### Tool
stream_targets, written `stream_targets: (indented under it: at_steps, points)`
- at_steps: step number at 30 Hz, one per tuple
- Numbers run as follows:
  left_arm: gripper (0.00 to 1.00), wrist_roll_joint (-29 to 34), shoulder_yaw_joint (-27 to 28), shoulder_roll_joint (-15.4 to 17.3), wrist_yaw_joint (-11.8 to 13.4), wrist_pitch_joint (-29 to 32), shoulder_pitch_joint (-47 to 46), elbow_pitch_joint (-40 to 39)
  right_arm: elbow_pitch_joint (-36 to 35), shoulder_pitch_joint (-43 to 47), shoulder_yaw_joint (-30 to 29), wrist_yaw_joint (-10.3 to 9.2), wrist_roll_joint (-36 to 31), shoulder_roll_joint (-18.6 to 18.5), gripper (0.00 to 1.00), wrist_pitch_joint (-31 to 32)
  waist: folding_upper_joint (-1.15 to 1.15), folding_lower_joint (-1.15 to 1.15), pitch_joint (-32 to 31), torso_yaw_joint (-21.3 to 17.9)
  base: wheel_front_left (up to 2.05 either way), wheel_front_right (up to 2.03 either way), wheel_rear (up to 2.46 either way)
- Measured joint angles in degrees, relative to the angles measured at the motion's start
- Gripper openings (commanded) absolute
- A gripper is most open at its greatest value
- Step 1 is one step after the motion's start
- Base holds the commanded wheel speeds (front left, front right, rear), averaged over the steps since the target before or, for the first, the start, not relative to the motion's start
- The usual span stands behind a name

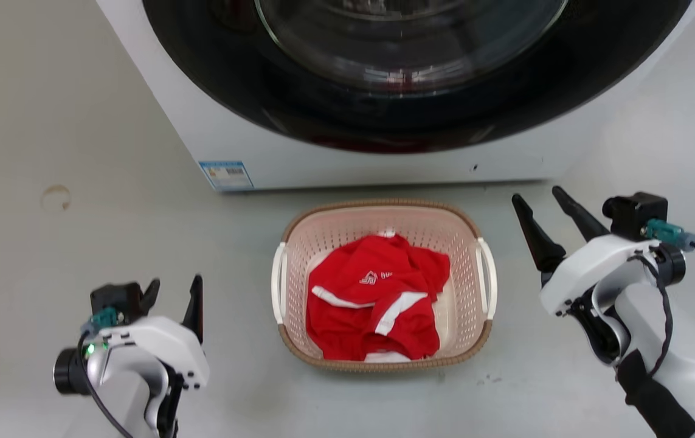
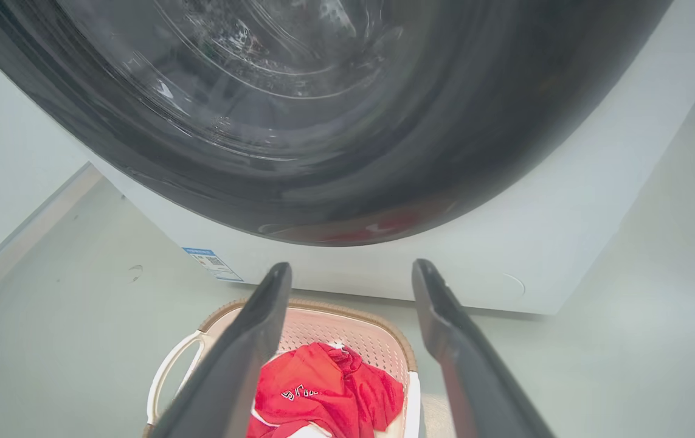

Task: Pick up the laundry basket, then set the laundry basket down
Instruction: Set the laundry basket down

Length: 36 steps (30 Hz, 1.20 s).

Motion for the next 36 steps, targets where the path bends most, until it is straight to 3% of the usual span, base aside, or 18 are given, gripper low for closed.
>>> stream_targets:
  at_steps: [9,16,21,29,36]
  points:
    - [1.00,-0.56,0.74,-0.18,-1.51,0.00,6.97,0.83,-4.46,8.89,-3.28,-0.01,-0.78,-1.31,1.00,0.00,0.00,0.00,-10.29,0.18,0.00,0.00,0.00]
    - [1.00,-0.65,0.90,1.20,-0.26,0.00,11.76,-6.47,-9.36,14.54,-7.82,-0.02,-1.98,-4.90,1.00,0.00,0.00,0.00,-16.74,1.11,0.00,0.00,0.00]
    - [1.00,0.02,1.01,3.91,4.78,0.68,18.02,-18.76,-14.68,19.78,-13.05,-0.04,-4.75,-6.86,1.00,0.00,0.00,0.00,-19.73,2.31,0.00,0.00,0.00]
    - [1.00,2.49,1.14,10.38,16.89,10.56,32.37,-48.93,-23.54,28.07,-22.17,-0.04,-9.01,-8.13,1.00,0.00,0.00,0.00,-21.01,3.51,0.00,0.00,0.00]
    - [1.00,3.35,2.54,15.72,23.01,17.63,39.57,-65.63,-30.47,34.87,-26.88,-0.04,-11.74,-7.78,1.00,1.24,0.00,0.00,-21.19,4.01,0.00,0.00,0.00]
